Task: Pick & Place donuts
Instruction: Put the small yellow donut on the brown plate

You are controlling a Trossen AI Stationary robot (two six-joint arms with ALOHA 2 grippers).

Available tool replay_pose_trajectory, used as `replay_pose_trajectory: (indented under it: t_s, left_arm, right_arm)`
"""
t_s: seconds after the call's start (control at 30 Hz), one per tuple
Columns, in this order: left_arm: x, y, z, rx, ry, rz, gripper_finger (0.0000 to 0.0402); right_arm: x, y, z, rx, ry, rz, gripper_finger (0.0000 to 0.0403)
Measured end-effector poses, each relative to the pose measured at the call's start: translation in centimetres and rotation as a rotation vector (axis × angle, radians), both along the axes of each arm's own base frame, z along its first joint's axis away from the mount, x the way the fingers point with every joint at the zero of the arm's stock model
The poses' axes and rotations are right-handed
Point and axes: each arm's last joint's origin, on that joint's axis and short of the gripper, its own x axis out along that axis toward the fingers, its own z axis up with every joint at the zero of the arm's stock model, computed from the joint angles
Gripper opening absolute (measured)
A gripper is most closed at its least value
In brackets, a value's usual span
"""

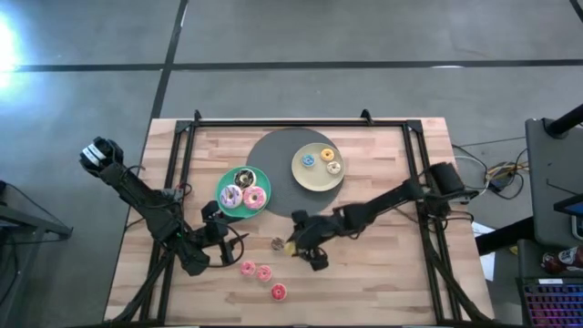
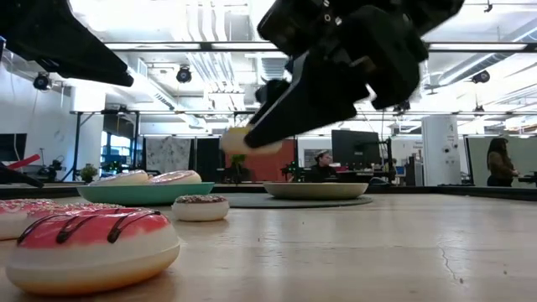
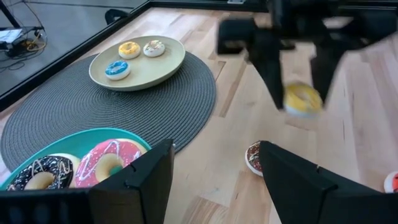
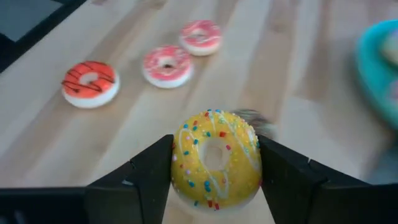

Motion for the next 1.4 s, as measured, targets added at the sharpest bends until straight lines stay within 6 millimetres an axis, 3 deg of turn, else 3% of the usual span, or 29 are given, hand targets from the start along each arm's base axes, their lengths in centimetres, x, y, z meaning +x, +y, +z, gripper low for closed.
replay_pose_trajectory:
  t_s: [0.33,0.57,0.77,1.0,1.4]
  left_arm:
    - [0.0,0.0,0.0,0.011,0.008,-0.004,0.021]
    - [-0.1,0.1,0.0,0.025,0.015,-0.008,0.021]
    - [-0.1,0.1,0.0,0.041,0.013,-0.001,0.021]
    - [-0.1,0.2,0.0,0.05,0.011,0.004,0.021]
    - [0.0,0.2,0.0,0.045,0.004,0.009,0.021]
  right_arm:
    - [-3.9,-7.6,3.7,-0.02,-0.05,-0.169,0.0205]
    - [-8.5,-13.4,4.2,-0.017,-0.061,-0.383,0.0205]
    - [-11.5,-17.2,3.5,0.005,-0.05,-0.621,0.0205]
    - [-11.7,-19.0,2.4,0.063,-0.062,-0.727,0.0206]
    - [-8.5,-21.1,-0.6,0.071,0.029,-0.767,0.0205]
